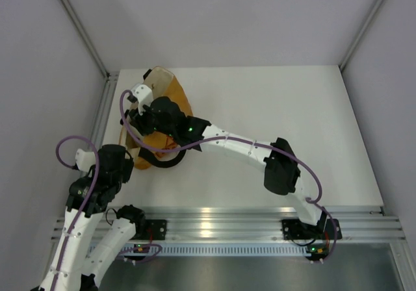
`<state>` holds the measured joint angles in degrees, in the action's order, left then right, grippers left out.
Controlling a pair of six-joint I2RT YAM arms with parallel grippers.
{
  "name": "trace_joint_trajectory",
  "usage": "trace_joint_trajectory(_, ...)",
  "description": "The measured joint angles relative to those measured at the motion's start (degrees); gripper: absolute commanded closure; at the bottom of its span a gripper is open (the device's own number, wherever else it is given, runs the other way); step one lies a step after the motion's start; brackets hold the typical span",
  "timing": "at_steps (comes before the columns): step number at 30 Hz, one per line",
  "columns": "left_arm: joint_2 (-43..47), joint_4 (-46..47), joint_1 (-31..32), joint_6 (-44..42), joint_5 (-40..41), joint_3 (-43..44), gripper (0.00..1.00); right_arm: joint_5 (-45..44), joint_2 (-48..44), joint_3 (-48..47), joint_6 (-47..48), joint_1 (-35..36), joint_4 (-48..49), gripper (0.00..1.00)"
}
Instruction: Take the personal care products out of the canvas bag
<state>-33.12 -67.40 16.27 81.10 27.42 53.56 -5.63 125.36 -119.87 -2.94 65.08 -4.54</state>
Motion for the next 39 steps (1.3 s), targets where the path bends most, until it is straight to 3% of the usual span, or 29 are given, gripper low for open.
trace_joint_trajectory(39,0.02,-0.33,0.00,3.34,0.00,0.35,1.00,0.33,-7.56,-0.02,5.29,0.52,-3.28,1.00)
